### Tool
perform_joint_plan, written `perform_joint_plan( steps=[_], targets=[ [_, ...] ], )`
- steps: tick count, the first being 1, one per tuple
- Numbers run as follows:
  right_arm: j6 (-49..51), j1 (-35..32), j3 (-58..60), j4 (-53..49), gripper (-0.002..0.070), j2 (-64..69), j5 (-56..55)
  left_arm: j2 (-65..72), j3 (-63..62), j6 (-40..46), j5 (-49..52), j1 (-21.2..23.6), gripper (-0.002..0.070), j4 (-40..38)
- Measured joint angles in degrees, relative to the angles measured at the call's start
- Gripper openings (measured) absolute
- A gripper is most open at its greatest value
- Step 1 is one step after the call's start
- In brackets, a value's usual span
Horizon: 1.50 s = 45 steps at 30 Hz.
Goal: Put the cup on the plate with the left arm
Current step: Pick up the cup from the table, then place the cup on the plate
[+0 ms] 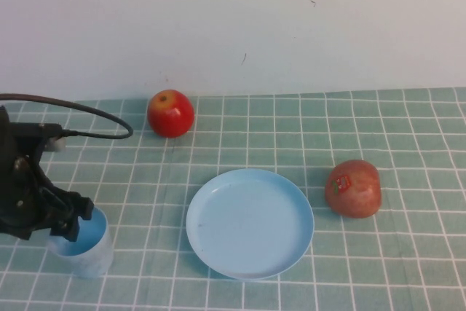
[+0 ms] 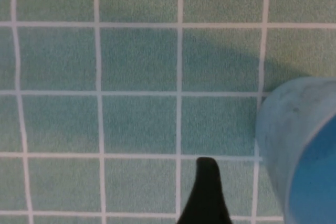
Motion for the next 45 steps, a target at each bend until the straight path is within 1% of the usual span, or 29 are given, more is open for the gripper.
perform_joint_plan(
  steps=[1, 2, 3, 5, 7, 9, 11, 15, 18, 23, 26, 31, 35, 39, 42, 45],
  targets=[
    [0.0, 0.0, 0.0, 0.0, -0.0002, 0.0, 0.0, 1.3, 0.0, 0.1, -0.8, 0.0, 0.0502, 0.0],
    [0.0, 0.0, 0.0, 0.0, -0.0002, 0.0, 0.0, 2.6, 0.0, 0.1, -1.4, 0.0, 0.0483, 0.0],
    [0.0, 0.0, 0.0, 0.0, -0.0002, 0.0, 0.0, 3.8, 0.0, -0.1, -1.6, 0.0, 0.0441, 0.0],
    [0.0, 0.0, 0.0, 0.0, -0.0002, 0.0, 0.0, 5.7, 0.0, 1.3, -2.0, 0.0, 0.0228, -1.3],
    [0.0, 0.0, 0.0, 0.0, -0.0002, 0.0, 0.0, 6.5, -0.3, 3.5, -2.1, 0.0, 0.0111, -3.7],
    [0.0, 0.0, 0.0, 0.0, -0.0002, 0.0, 0.0, 6.8, -1.3, 4.2, -1.5, 0.0, 0.0048, -5.1],
    [0.0, 0.0, 0.0, 0.0, -0.0002, 0.0, 0.0, 6.8, -3.8, 4.9, 0.5, 0.0, 0.0021, -5.7],
    [0.0, 0.0, 0.0, 0.0, -0.0002, 0.0, 0.0, 6.7, -10.9, 5.5, 5.6, -0.5, 0.0011, -6.3],
    [0.0, 0.0, 0.0, 0.0, -0.0002, 0.0, 0.0, 6.4, -17.2, 6.7, 9.7, -2.3, 0.001, -7.8],
    [0.0, 0.0, 0.0, 0.0, -0.0002, 0.0, 0.0, 6.3, -26.4, 8.4, 14.4, -8.2, 0.0009, -12.4],
    [0.0, 0.0, 0.0, 0.0, -0.0002, 0.0, 0.0, 6.3, -28.8, 8.6, 14.9, -12.4, 0.0009, -13.9],
    [0.0, 0.0, 0.0, 0.0, -0.0002, 0.0, 0.0, 9.0, -29.7, 8.6, 15.3, -18.0, 0.0009, -14.3],
    [0.0, 0.0, 0.0, 0.0, -0.0002, 0.0, 0.0, 14.5, -29.7, 8.6, 14.5, -21.0, 0.0009, -14.4],
    [0.0, 0.0, 0.0, 0.0, -0.0002, 0.0, 0.0, 19.1, -29.7, 8.4, 11.8, -22.7, 0.0011, -13.6],
    [0.0, 0.0, 0.0, 0.0, -0.0002, 0.0, 0.0, 21.7, -29.7, 8.0, 10.0, -23.1, 0.005, -12.4],
    [0.0, 0.0, 0.0, 0.0, -0.0002, 0.0, 0.0, 22.6, -30.1, 7.8, 8.9, -23.1, 0.0162, -11.9]
  ],
)
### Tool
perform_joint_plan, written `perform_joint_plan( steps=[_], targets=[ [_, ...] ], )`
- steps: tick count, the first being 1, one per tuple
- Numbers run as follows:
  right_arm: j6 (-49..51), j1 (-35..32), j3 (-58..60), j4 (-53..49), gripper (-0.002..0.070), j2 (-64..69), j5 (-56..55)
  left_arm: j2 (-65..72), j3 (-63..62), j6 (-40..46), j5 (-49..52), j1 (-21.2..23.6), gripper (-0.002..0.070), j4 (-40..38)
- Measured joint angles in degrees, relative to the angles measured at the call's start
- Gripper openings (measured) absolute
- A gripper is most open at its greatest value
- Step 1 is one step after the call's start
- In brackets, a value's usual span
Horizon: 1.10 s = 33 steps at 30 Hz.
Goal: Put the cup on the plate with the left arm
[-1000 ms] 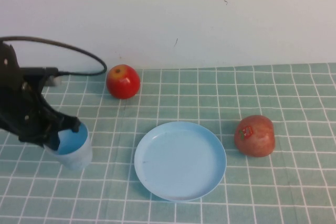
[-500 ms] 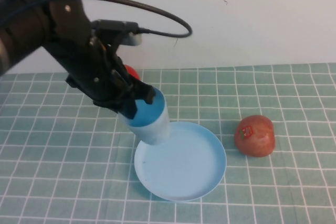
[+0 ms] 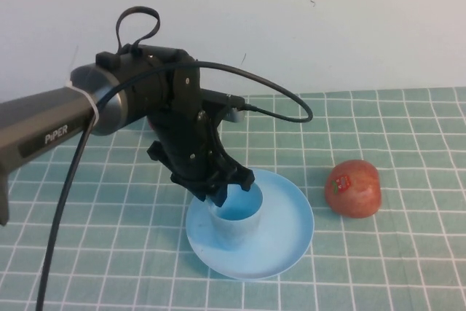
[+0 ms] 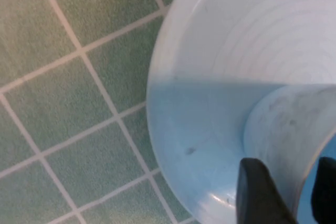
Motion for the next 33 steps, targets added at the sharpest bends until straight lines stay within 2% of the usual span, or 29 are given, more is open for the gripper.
perform_joint_plan(
  steps=[3, 5, 6, 9, 11, 17, 21, 30, 33],
  targets=[
    [0.0, 0.0, 0.0, 0.0, -0.0002, 0.0, 0.0, 0.1, -2.4, -0.7, 1.6, 0.0, 0.0305, 0.5],
    [0.0, 0.0, 0.0, 0.0, -0.0002, 0.0, 0.0, 0.1, -5.7, -1.1, 4.9, -0.1, 0.0323, 1.7],
    [0.0, 0.0, 0.0, 0.0, -0.0002, 0.0, 0.0, 0.1, -7.4, -1.2, 6.4, -0.1, 0.0298, 2.3],
    [0.0, 0.0, 0.0, 0.0, -0.0002, 0.0, 0.0, -0.7, -13.8, -1.3, 11.8, -0.1, 0.0134, 4.8],
    [0.0, 0.0, 0.0, 0.0, -0.0002, 0.0, 0.0, -2.6, -18.3, -1.3, 13.1, -0.1, 0.0057, 5.6],
    [0.0, 0.0, 0.0, 0.0, -0.0002, 0.0, 0.0, -14.5, -20.6, -1.3, 13.8, -1.1, 0.0006, 5.7],
    [0.0, 0.0, 0.0, 0.0, -0.0002, 0.0, 0.0, -26.6, -12.5, -2.7, 10.3, -3.0, 0.0003, 6.7],
    [0.0, 0.0, 0.0, 0.0, -0.0002, 0.0, 0.0, -55.3, 21.9, -9.2, -4.2, -3.5, 0.0002, 7.3],
    [0.0, 0.0, 0.0, 0.0, -0.0002, 0.0, 0.0, -62.3, 30.4, -10.0, -6.0, -3.5, 0.0002, 7.5]
  ],
)
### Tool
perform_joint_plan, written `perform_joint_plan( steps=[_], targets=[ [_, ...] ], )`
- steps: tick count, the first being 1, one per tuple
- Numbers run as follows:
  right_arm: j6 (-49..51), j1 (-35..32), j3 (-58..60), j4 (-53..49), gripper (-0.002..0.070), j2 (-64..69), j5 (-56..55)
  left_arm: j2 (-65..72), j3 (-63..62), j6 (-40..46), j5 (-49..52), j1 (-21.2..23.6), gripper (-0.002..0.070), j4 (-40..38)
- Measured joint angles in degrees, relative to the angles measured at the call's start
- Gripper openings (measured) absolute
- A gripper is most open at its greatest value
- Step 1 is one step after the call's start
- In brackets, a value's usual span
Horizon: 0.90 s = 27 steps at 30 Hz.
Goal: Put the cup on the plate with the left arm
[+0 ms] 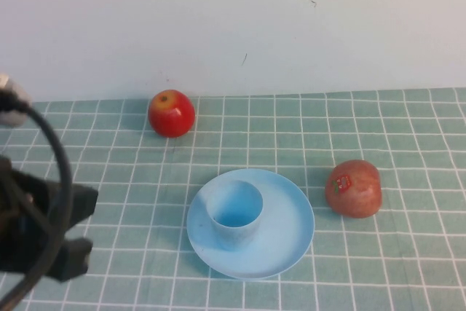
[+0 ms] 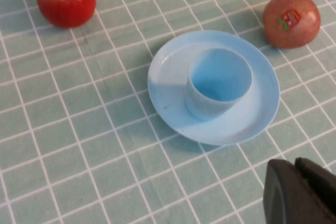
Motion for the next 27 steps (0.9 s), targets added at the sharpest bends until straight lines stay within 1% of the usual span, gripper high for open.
perform_joint_plan(
  steps=[6, 16, 21, 23, 25, 27],
  targets=[
    [0.0, 0.0, 0.0, 0.0, -0.0002, 0.0, 0.0, -5.0, 3.7, 0.6, 0.9, 0.0, 0.0002, -0.1],
    [0.0, 0.0, 0.0, 0.0, -0.0002, 0.0, 0.0, -5.9, 4.3, -0.3, 2.8, 0.0, 0.0002, -1.4],
    [0.0, 0.0, 0.0, 0.0, -0.0002, 0.0, 0.0, -6.5, 5.7, -0.4, 0.7, 0.1, 0.0002, 2.8],
    [0.0, 0.0, 0.0, 0.0, -0.0002, 0.0, 0.0, -7.8, 8.0, -1.0, -2.9, 1.9, 0.0002, 3.8],
    [0.0, 0.0, 0.0, 0.0, -0.0002, 0.0, 0.0, -10.4, 11.7, -1.6, -8.8, 5.1, 0.0002, 3.9],
    [0.0, 0.0, 0.0, 0.0, -0.0002, 0.0, 0.0, -14.3, 17.3, -1.7, -16.1, 9.7, 0.0002, 4.1]
  ],
)
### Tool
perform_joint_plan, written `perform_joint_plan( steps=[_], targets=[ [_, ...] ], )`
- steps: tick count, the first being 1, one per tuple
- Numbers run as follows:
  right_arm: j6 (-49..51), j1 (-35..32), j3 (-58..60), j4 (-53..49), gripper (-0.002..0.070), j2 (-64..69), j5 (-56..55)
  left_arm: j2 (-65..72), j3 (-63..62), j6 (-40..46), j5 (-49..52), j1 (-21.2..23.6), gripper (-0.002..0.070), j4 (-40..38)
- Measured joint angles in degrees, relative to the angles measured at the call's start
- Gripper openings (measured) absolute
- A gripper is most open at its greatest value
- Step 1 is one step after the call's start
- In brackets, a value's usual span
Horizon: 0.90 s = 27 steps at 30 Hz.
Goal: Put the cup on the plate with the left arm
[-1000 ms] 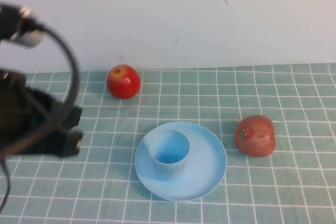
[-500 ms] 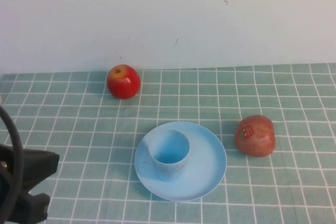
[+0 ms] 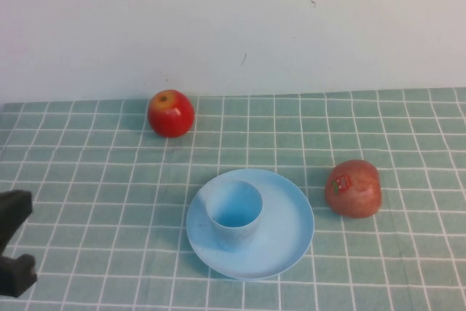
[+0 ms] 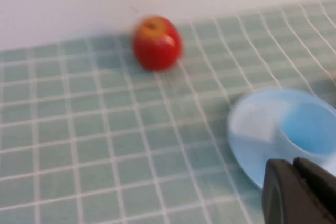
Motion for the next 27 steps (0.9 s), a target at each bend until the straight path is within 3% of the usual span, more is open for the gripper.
perform_joint_plan(
  steps=[6, 12, 17, 27],
  targets=[
    [0.0, 0.0, 0.0, 0.0, -0.0002, 0.0, 0.0, -16.0, 19.5, -0.3, -16.4, 12.9, 0.0002, 0.1],
    [0.0, 0.0, 0.0, 0.0, -0.0002, 0.0, 0.0, -32.1, 35.3, -4.2, -21.2, 20.1, 0.0002, 0.1],
    [0.0, 0.0, 0.0, 0.0, -0.0002, 0.0, 0.0, -35.3, 39.6, -9.3, -17.6, 23.6, 0.0002, 0.0],
    [0.0, 0.0, 0.0, 0.0, -0.0002, 0.0, 0.0, -35.5, 39.6, -10.1, -14.5, 24.2, 0.0002, 0.5]
  ],
)
